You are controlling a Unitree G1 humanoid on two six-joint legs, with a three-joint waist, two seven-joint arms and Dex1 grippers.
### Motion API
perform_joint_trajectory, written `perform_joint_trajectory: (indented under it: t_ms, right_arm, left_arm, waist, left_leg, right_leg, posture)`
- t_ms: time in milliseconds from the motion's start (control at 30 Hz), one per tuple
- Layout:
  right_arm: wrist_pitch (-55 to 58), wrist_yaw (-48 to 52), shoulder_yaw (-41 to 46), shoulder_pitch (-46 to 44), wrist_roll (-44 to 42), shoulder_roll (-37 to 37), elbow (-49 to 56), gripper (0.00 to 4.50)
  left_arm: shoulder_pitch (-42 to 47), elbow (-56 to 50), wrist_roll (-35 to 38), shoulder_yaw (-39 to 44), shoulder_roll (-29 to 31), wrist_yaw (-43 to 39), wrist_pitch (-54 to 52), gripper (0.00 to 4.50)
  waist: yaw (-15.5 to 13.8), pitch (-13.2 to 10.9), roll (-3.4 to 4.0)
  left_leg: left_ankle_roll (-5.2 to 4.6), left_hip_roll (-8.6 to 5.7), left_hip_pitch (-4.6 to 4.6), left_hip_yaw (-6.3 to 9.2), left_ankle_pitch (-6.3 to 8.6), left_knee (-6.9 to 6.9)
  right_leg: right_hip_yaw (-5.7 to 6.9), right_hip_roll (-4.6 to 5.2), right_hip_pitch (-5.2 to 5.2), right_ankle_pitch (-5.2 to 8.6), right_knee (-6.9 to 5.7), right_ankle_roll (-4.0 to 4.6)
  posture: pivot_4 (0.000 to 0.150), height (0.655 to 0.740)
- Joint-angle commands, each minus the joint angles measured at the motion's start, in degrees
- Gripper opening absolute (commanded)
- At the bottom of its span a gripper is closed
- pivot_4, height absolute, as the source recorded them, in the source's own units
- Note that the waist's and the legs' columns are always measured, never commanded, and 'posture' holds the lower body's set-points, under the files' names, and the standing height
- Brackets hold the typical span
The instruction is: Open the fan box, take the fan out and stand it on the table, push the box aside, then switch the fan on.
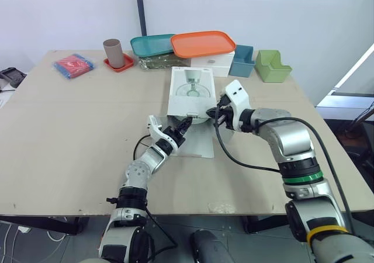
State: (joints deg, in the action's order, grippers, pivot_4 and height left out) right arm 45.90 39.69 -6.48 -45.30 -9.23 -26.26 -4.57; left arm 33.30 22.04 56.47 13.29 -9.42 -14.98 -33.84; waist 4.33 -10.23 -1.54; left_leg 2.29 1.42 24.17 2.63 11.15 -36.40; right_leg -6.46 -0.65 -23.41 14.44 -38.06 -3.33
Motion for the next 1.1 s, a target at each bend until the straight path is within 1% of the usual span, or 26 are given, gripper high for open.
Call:
perform_joint_trajectory:
  t_ms: [33, 400, 533, 733, 833, 1100]
  right_arm:
    - [-0.5, -0.1, -0.2, -0.2, -0.1, -0.3, 1.3, 0.00]
    - [-0.9, 0.0, -0.3, -0.8, -0.1, -0.2, 1.1, 0.00]
    - [-0.6, -0.3, -0.2, -1.8, -0.1, 0.0, 0.7, 0.00]
    - [-0.2, -0.4, -0.2, -2.8, -0.3, 0.5, 0.7, 0.00]
    - [0.1, -0.2, -0.2, -3.3, -0.4, 0.4, 0.7, 0.00]
    - [0.0, 0.0, -0.3, -3.7, -0.4, 0.3, 0.5, 0.00]
  left_arm:
    - [4.8, -0.4, 0.5, -0.4, -4.3, 0.5, -0.6, 0.94]
    - [1.7, -3.7, 5.7, 1.0, -2.2, 5.0, -9.1, 0.94]
    - [-1.5, -7.8, 8.1, 1.3, 0.4, 5.8, -15.3, 0.94]
    - [-5.1, -14.1, 8.1, 0.7, 3.6, 6.3, -21.0, 0.94]
    - [-8.1, -17.2, 11.3, 2.0, 5.6, 7.7, -25.9, 0.94]
    - [-13.0, -22.9, 17.5, 2.3, 10.1, 9.8, -32.8, 0.94]
  waist:
    - [0.0, 0.0, 0.00]
    - [0.0, 0.0, -0.01]
    - [0.0, 0.0, -0.02]
    - [0.0, 0.0, -0.03]
    - [0.1, 0.0, -0.02]
    - [0.0, 0.0, -0.03]
  left_leg:
    - [0.00, 0.00, 0.00, 0.00, 0.00, 0.00]
    - [0.00, -0.01, 0.03, 0.01, 0.00, 0.00]
    - [0.00, -0.01, 0.06, 0.02, 0.00, 0.00]
    - [0.02, -0.01, 0.06, 0.03, 0.01, 0.06]
    - [0.04, 0.02, 0.05, 0.02, 0.03, 0.10]
    - [0.05, 0.03, 0.05, 0.04, 0.04, 0.12]
  right_leg:
    - [0.00, 0.00, 0.00, 0.00, 0.00, 0.00]
    - [0.00, 0.01, -0.01, 0.02, 0.01, -0.03]
    - [0.00, 0.01, -0.02, 0.03, 0.02, -0.04]
    - [0.01, 0.01, -0.05, 0.06, 0.03, -0.03]
    - [0.01, 0.01, -0.06, 0.08, 0.03, 0.01]
    - [0.03, 0.01, -0.06, 0.11, 0.03, 0.04]
  posture:
    - [0.150, 0.7400]
    - [0.150, 0.7400]
    - [0.150, 0.7400]
    - [0.150, 0.7400]
    - [0.150, 0.7400]
    - [0.150, 0.7400]
